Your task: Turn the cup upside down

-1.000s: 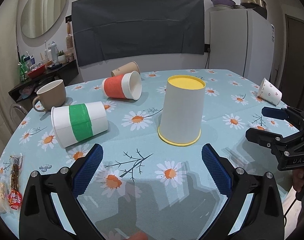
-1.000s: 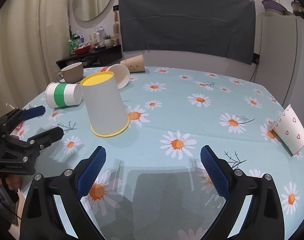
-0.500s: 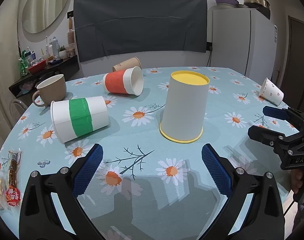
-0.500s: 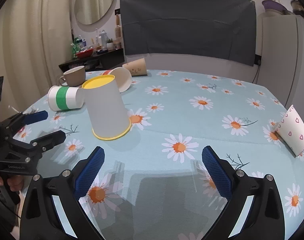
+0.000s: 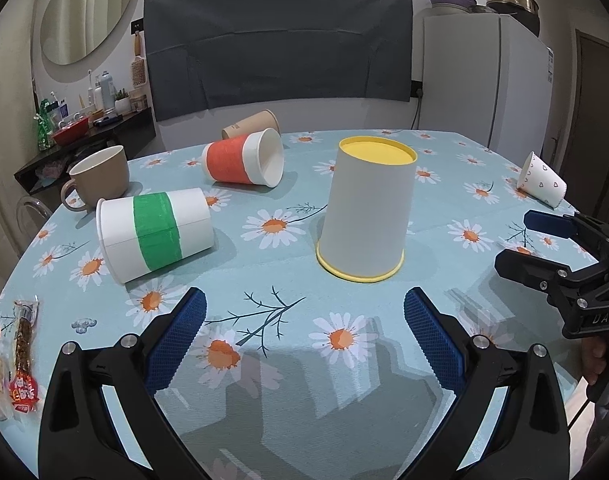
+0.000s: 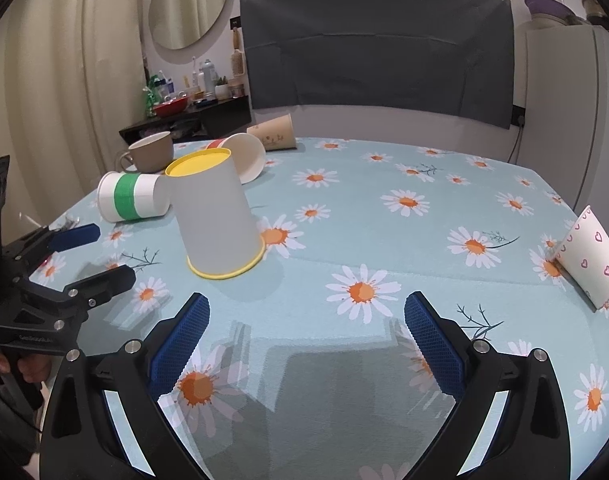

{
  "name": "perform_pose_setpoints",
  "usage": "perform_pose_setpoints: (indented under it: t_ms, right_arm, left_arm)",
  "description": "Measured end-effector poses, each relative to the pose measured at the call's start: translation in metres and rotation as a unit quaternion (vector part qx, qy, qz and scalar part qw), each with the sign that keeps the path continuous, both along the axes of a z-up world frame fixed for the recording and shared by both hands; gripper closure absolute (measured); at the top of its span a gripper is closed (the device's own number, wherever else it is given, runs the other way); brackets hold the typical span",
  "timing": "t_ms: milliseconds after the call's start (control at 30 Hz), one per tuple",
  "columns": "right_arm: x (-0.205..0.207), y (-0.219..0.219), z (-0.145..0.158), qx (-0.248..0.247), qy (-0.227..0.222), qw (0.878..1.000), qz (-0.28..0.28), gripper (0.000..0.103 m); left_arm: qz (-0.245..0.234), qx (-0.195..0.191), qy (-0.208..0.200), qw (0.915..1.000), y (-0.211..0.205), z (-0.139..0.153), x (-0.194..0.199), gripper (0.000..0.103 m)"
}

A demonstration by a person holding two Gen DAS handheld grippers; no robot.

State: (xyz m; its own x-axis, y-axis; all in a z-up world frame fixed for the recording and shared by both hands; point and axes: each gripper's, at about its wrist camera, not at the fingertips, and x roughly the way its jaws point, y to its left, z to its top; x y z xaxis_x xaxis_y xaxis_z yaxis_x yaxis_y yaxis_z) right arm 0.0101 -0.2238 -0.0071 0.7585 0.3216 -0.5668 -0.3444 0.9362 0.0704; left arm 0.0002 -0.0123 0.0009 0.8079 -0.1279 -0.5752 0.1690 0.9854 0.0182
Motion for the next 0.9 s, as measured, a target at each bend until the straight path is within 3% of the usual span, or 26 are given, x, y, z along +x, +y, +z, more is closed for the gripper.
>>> perform_pose_setpoints:
  t_ms: [900]
  right_arm:
    - [0.0002,0.0009,-0.0009,-0.001,0.003,1.0,-0.004,0.009]
  left_arm:
    - [0.003,0.002,0.0,1.0,-0.0007,-0.0014,-0.0005,0.006]
